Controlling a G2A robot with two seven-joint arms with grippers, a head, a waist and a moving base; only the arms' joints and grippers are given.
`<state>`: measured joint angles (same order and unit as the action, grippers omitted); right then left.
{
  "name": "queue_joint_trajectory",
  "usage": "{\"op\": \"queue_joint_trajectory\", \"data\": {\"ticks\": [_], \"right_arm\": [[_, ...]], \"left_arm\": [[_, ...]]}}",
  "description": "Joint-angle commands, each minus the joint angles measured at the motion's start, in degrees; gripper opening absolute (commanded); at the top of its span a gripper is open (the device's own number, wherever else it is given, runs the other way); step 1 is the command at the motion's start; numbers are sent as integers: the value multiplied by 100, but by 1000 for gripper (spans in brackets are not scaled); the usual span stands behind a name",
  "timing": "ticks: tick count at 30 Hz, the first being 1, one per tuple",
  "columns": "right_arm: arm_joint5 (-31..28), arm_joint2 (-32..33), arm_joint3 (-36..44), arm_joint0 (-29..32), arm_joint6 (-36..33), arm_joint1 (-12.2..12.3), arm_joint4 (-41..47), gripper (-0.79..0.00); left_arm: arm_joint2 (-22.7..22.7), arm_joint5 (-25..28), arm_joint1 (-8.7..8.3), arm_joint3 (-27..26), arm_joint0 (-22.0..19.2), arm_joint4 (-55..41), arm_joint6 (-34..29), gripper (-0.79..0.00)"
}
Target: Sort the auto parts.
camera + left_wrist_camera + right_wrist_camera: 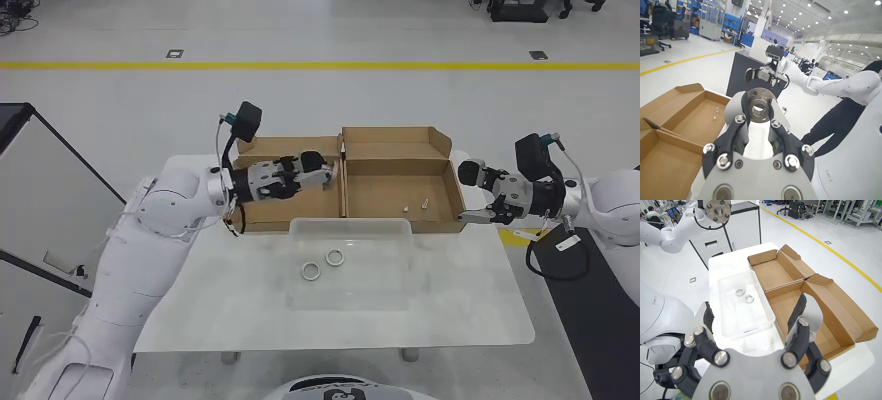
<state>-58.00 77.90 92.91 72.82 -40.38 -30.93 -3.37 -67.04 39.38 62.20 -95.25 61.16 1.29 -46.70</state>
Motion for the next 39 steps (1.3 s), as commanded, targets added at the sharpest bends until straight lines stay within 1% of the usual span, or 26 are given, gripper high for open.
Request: {"op": "queue_joint_trajectory", "data": {"ticks": [1,4,6,14,21,27,35,39], "right_arm": [[0,0,0,0,0,0,0,0],[0,0,0,0,0,0,0,0],[0,0,0,0,0,0,0,0],[0,0,0,0,0,0,0,0],[0,0,0,0,0,0,0,0],[0,0,0,0,0,0,0,0],[0,0,0,0,0,0,0,0],[0,0,0,0,0,0,0,0]], "left_arm": [[145,11,24,139,-111,276,33,-785],[357,-8,70,359,-331,595,110,-785],[586,-35,126,567,-591,950,173,-785],[1400,-112,385,1440,-1476,1807,553,-785],[1891,-80,577,2232,-2059,2471,749,-785],[2249,37,718,2760,-2394,3176,969,-785],[2720,199,920,3405,-2709,4083,1336,-785],[2944,141,1055,3766,-2853,4351,1504,-785]]}}
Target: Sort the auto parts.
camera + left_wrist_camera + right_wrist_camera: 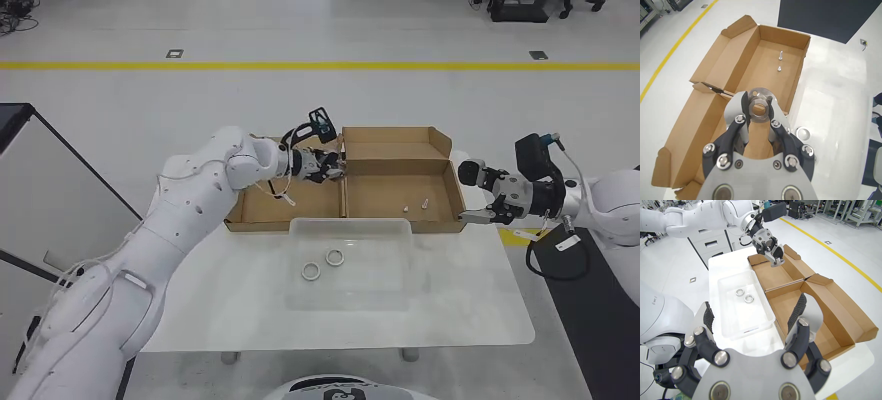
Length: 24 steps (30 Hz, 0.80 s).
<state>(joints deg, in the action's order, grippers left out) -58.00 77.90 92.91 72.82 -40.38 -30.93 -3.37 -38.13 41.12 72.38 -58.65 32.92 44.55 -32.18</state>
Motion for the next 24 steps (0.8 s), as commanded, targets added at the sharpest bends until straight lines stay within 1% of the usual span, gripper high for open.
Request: {"op": "queue_joint_trajectory", "data": {"ticks": [1,6,14,21,22,24], "right_arm": [[0,0,0,0,0,0,0,0],[0,0,0,0,0,0,0,0],[0,0,0,0,0,0,0,0],[0,0,0,0,0,0,0,0],[0,0,0,0,0,0,0,0],[0,0,0,0,0,0,0,0]], "left_arm": [[114,-52,74,185,-74,94,61,-785],[414,-158,260,637,-245,489,184,-785],[884,-130,533,1322,-450,1368,476,-785],[1188,-51,782,1797,-543,1813,669,-785],[1183,-55,817,1874,-551,1767,741,-785],[1277,-30,893,1995,-542,1866,718,-785]]}}
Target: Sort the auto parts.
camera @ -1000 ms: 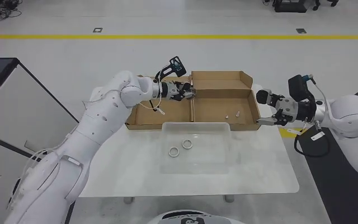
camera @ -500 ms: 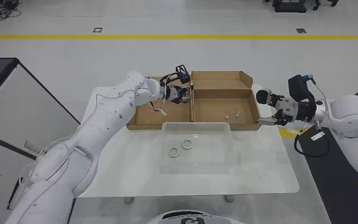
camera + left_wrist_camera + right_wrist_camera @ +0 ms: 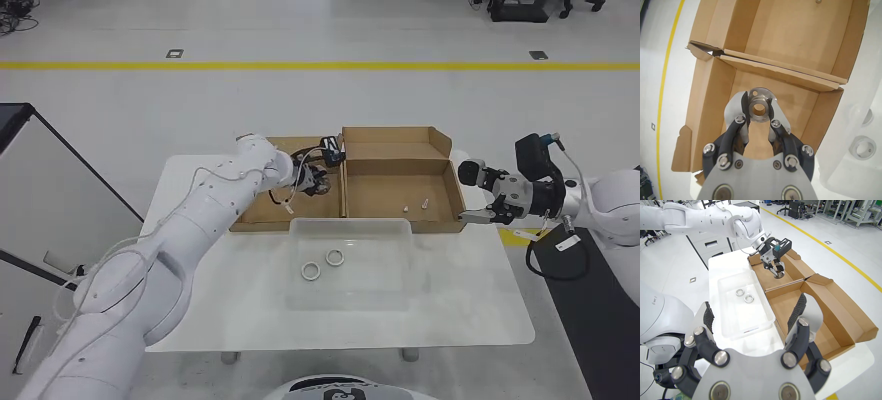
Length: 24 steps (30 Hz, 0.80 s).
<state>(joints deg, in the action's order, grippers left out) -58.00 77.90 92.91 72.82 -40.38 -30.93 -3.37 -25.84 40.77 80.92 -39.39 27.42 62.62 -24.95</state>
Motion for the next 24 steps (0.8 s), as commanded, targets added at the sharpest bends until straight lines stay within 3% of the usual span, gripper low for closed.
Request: {"op": "queue_joint_trajectory", "data": {"ticks": [1,24], "right_arm": [[0,0,0,0,0,0,0,0],[0,0,0,0,0,0,0,0]], "left_arm": [[70,-8,77,149,13,63,13,-785],[459,-27,783,1510,-114,654,420,-785]]}}
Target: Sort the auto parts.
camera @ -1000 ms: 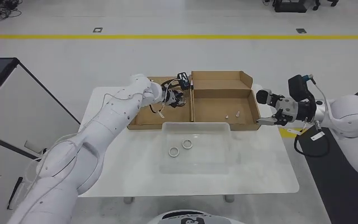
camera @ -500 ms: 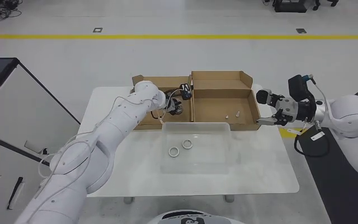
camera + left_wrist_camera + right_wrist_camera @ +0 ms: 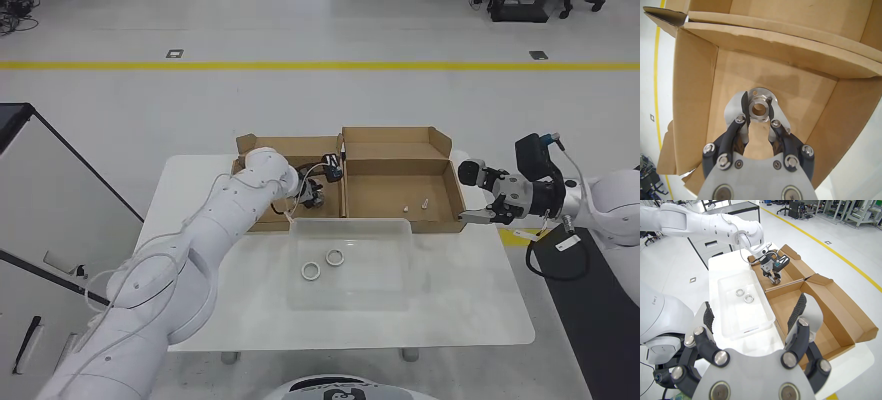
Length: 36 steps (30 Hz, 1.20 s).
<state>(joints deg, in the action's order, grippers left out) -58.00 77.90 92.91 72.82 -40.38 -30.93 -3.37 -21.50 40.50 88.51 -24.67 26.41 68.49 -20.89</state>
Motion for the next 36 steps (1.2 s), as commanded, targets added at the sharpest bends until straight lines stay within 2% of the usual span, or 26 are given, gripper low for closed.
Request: {"op": "queue_joint_trajectory", "data": {"ticks": [1,5,6,7,8,9,10,12,13,14,17,18,19,28,36], "right_arm": [[0,0,0,0,0,0,0,0],[0,0,0,0,0,0,0,0],[0,0,0,0,0,0,0,0],[0,0,0,0,0,0,0,0],[0,0,0,0,0,0,0,0],[0,0,0,0,0,0,0,0],[0,0,0,0,0,0,0,0],[0,0,0,0,0,0,0,0],[0,0,0,0,0,0,0,0],[0,0,0,0,0,0,0,0],[0,0,0,0,0,0,0,0],[0,0,0,0,0,0,0,0],[0,0,0,0,0,0,0,0],[0,0,0,0,0,0,0,0],[0,0,0,0,0,0,0,0]], "left_arm": [[40,-17,47,76,-22,115,56,-785],[60,9,131,280,-41,183,150,-785],[62,21,151,322,-47,191,164,-770],[64,37,171,363,-55,200,173,-708],[59,46,190,404,-62,195,186,-686],[58,63,209,442,-68,197,192,-622],[50,77,226,482,-72,184,202,-508],[41,81,256,560,-88,185,224,-400],[34,52,266,599,-101,194,262,-237],[38,47,275,634,-115,225,292,-157],[40,34,298,692,-190,307,374,-92],[31,39,302,714,-214,314,419,-28],[26,64,307,734,-235,325,437,0],[-100,251,309,771,-492,283,619,0],[-204,1170,195,412,-929,330,417,0]]}}
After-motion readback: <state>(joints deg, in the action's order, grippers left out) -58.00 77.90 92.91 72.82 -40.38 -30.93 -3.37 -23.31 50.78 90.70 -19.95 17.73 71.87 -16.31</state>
